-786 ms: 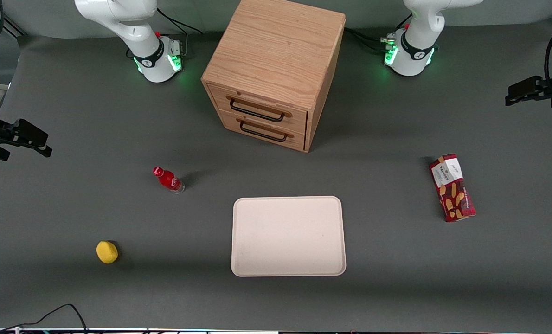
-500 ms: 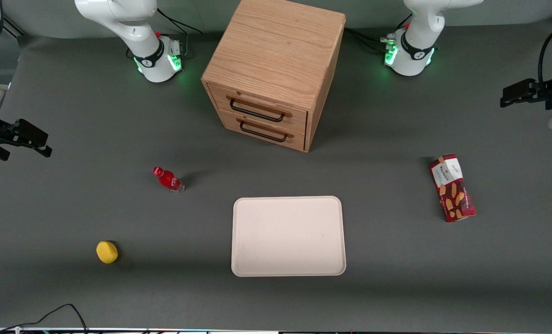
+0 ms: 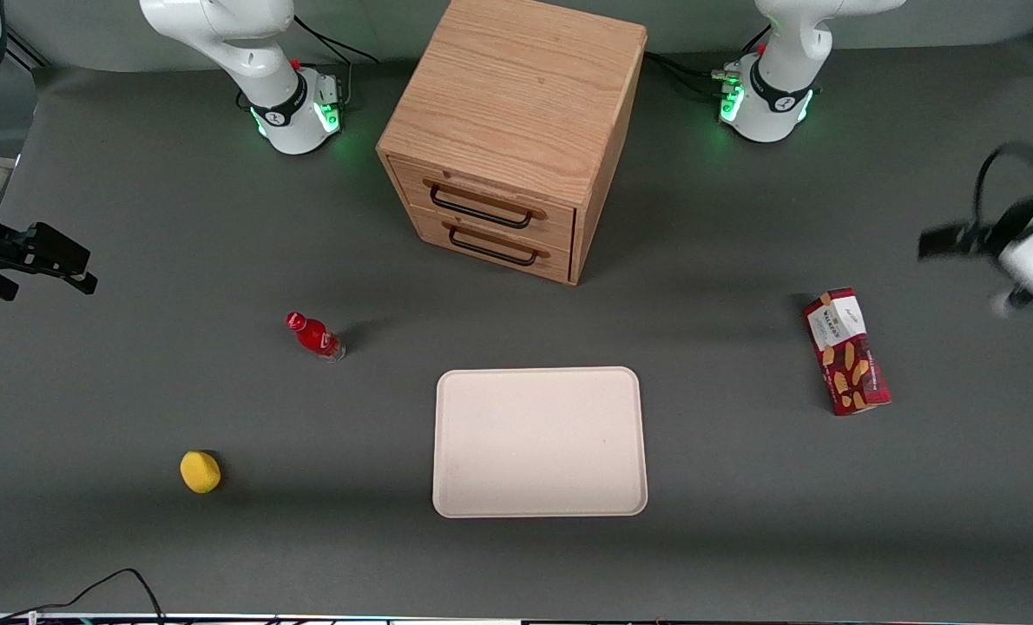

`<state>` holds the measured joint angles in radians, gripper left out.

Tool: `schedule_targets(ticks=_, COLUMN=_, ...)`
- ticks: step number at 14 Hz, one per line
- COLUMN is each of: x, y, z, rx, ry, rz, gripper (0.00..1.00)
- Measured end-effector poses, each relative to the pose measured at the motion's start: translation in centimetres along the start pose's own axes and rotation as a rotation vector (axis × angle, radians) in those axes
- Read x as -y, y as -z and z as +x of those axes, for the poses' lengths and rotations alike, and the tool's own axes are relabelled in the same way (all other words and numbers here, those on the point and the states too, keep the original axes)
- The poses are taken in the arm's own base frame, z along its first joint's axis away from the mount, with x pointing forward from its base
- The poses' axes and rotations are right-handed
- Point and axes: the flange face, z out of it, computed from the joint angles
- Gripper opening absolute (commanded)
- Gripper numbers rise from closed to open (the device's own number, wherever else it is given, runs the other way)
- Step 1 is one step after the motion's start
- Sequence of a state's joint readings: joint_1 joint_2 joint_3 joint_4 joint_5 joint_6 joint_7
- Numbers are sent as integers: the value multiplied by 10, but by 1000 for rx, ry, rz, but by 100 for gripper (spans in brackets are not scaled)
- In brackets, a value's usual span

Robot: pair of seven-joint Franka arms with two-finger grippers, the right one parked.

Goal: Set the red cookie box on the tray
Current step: 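Move the left gripper down to the red plaid shortbread box, then close the left gripper on the end of the shortbread box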

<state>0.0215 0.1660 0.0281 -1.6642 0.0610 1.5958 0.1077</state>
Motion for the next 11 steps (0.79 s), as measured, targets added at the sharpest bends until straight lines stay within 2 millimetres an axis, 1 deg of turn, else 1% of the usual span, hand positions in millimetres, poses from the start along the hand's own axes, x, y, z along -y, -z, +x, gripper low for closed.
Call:
schedule_targets(ticks=1, x=3, y=-47, z=20, rx=-10, ry=-3, rz=1, gripper=100)
schedule_targets(ticks=2, x=3, y=-91, z=34, rx=-15, ry=-9, rz=2, gripper=100)
schedule_targets(ticks=3, x=1, y=-129, z=43, rx=-24, ry=-15, rz=2, gripper=100)
schedule_targets(ticks=4, x=-1, y=-159, z=50, rx=-38, ry=-21, rz=4, gripper=100)
schedule_targets(ticks=5, x=-2, y=-184, z=55, rx=-57, ry=-27, rz=5, gripper=100)
schedule_targets(ticks=6, x=-4, y=-206, z=59, rx=-76, ry=-38, rz=7, gripper=79)
schedule_targets(ticks=7, x=-5, y=-225, z=61, rx=-92, ry=-52, rz=8, gripper=16)
schedule_targets(ticks=8, x=-6, y=-242, z=63, rx=-105, ry=-60, rz=10, gripper=0)
schedule_targets(ticks=9, x=-4, y=-253, z=63, rx=-110, ry=-64, rz=11, gripper=0)
schedule_targets(ticks=10, x=-2, y=-260, z=62, rx=-108, ry=-66, rz=10, gripper=0)
schedule_targets(ticks=11, x=2, y=-260, z=61, rx=-107, ry=-64, rz=10, gripper=0)
